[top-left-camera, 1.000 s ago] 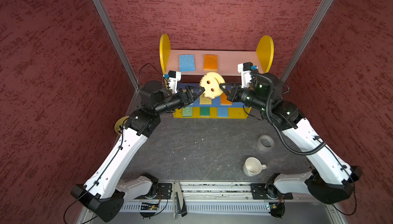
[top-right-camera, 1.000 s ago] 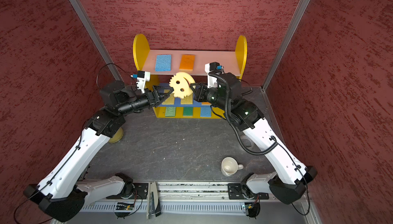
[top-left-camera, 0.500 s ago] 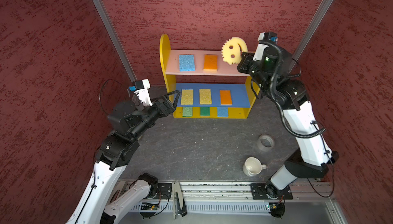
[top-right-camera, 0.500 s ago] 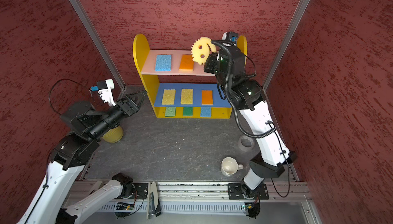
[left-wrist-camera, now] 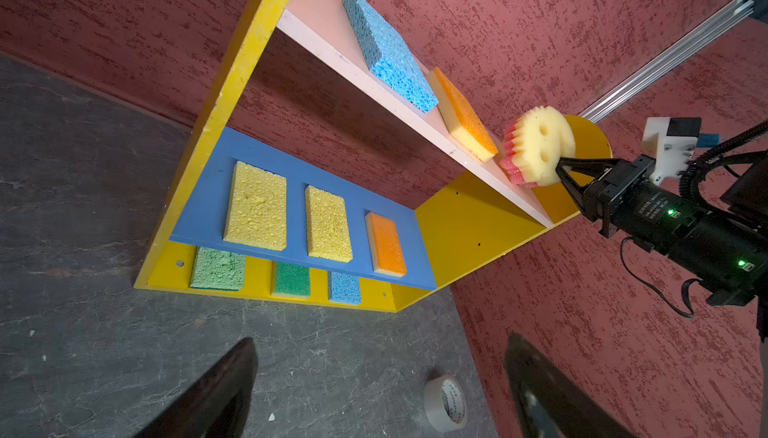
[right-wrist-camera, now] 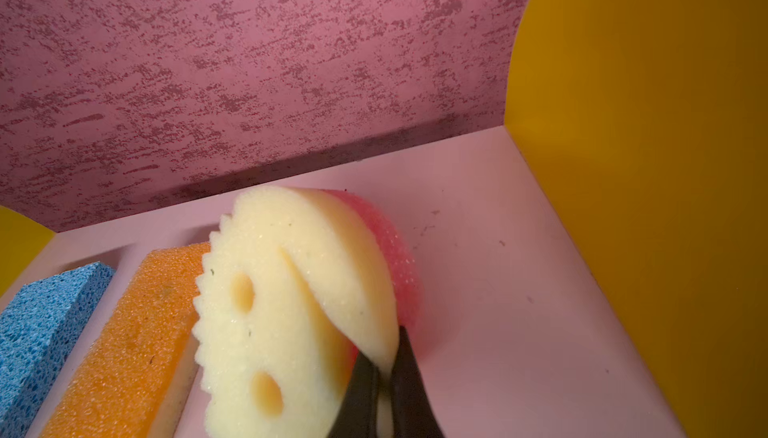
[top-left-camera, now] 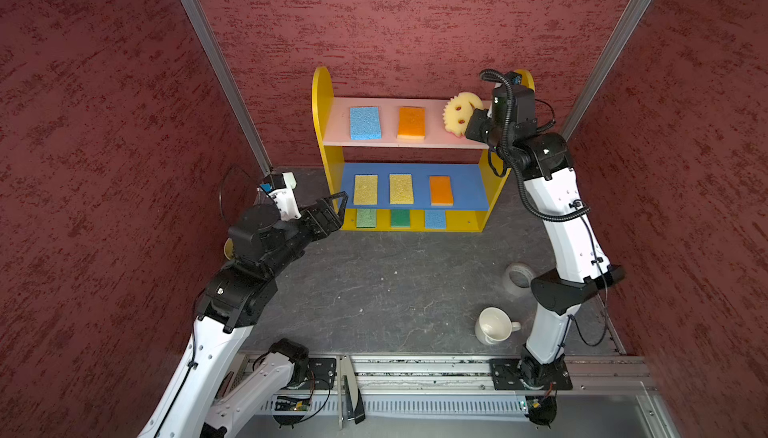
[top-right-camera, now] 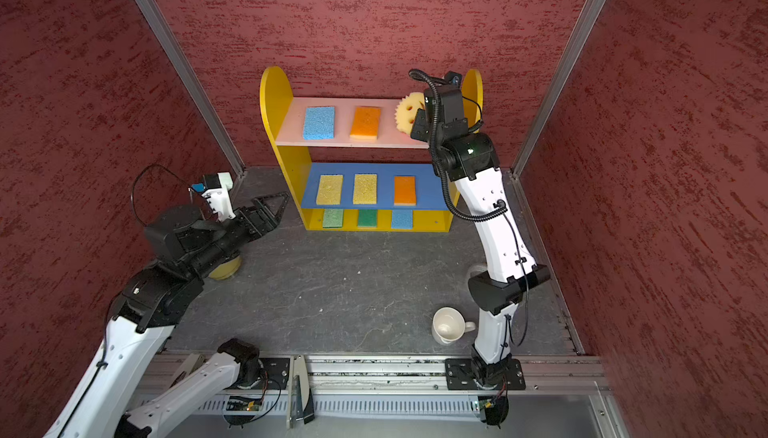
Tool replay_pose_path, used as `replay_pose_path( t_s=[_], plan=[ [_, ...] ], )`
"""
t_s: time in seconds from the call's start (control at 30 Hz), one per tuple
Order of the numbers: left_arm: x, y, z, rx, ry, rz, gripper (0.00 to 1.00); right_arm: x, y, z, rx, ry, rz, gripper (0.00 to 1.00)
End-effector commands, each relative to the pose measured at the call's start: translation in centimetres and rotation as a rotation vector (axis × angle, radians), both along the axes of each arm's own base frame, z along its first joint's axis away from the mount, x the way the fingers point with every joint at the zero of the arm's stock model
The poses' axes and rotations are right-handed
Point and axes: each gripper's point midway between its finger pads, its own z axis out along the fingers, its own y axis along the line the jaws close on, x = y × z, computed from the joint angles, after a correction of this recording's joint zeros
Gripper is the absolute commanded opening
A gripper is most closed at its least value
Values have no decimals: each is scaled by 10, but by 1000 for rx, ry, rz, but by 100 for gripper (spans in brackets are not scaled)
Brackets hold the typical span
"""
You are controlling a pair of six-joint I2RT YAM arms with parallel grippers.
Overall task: Place and organize the cleaning sponges onto the shelf
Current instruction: 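Lift the smiley sponge onto the pink shelf with the right gripper while the left withdraws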
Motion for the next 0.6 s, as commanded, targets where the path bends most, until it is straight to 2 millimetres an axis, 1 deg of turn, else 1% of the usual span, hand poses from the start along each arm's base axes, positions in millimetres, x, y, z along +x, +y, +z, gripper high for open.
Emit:
replay_pose_path(
  t_s=[0.0,0.17,0.2,0.27,0.3,0.57],
  plan=[
    [3,-1,-6,-4,22,-1,93,-2,-1,-1,39,20,28,7],
    [9,-2,-15,-17,49,-2,93,2,3,-13,51,51,54,15],
    [9,-1,-15,-20,48,-1,93,2,4,-13,56,53,61,14],
    [11,-2,-16,-22,52,-3,93,3,4,-14,65,55,68,8],
    [11,-2,-15,-24,52,-5,93,3,4,-13,75,51,72,6],
    [15,-3,-20,-35,66,-11,93,-3,4,-2,116,30,102,4]
  ],
)
